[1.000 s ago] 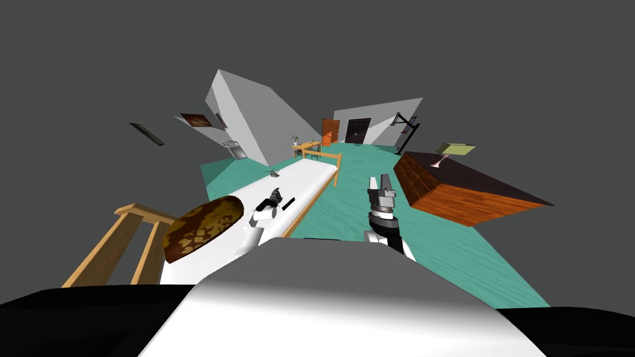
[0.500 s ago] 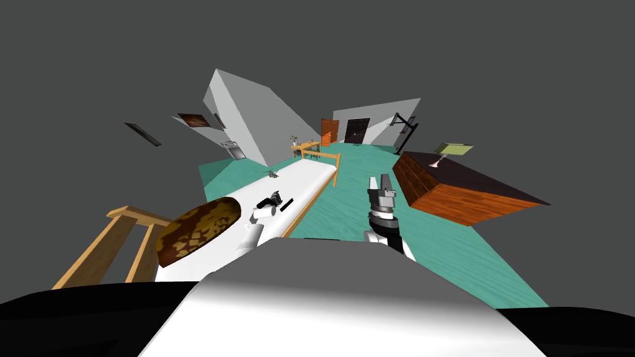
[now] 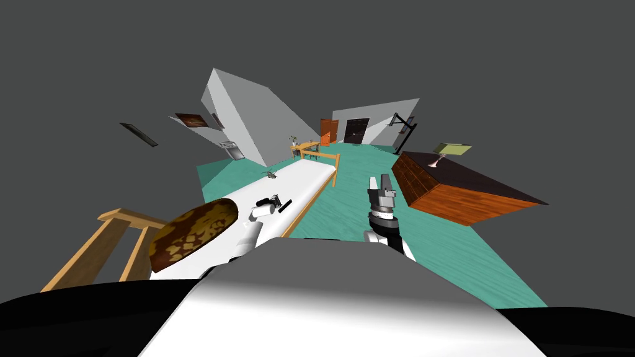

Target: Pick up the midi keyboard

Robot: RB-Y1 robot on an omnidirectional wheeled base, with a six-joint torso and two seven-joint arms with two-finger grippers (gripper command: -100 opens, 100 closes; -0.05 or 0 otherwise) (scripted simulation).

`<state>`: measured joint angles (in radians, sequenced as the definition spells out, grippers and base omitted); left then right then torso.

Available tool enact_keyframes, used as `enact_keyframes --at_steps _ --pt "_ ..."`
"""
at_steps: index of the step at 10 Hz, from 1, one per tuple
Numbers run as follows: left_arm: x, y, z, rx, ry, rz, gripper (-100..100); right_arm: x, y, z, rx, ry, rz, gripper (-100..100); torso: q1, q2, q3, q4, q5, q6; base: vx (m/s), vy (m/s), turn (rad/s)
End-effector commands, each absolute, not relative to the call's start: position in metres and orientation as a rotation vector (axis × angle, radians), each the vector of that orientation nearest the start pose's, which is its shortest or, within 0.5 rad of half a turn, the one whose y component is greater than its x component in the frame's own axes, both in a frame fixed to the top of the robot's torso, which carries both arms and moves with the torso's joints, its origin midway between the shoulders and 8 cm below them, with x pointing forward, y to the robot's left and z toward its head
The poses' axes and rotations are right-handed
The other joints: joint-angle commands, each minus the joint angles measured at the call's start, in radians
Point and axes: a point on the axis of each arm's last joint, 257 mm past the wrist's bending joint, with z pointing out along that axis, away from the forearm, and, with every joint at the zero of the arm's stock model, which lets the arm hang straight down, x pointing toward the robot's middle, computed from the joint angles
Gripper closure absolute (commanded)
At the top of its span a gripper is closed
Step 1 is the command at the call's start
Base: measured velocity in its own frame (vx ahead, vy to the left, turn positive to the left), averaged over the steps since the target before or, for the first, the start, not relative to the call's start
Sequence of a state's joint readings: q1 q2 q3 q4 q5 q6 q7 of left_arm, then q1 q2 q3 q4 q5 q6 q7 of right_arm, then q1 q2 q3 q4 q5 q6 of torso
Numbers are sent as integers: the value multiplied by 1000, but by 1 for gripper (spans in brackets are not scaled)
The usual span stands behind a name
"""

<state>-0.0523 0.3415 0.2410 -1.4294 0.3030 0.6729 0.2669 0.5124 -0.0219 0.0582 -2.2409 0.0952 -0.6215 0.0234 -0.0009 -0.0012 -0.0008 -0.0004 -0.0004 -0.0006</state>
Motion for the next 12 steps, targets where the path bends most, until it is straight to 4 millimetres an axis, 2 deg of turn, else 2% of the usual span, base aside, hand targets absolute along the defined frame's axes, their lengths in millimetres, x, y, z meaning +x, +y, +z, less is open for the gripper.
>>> enact_keyframes --at_steps 1,4,12 --pt "477 443 -375 -2091 1210 -777 -100 334 -243 24 520 646 1299 0 0 0 0 0 0 0 11 -4 2" --pt "465 451 -399 -2253 1176 -723 -100 334 -243 24 520 646 1299 0 1 1 0 0 0 0 22 -9 -6" --pt "428 454 -438 -2583 1089 -587 -100 334 -243 24 520 646 1299 0 1 0 0 0 0 0 26 -4 2"
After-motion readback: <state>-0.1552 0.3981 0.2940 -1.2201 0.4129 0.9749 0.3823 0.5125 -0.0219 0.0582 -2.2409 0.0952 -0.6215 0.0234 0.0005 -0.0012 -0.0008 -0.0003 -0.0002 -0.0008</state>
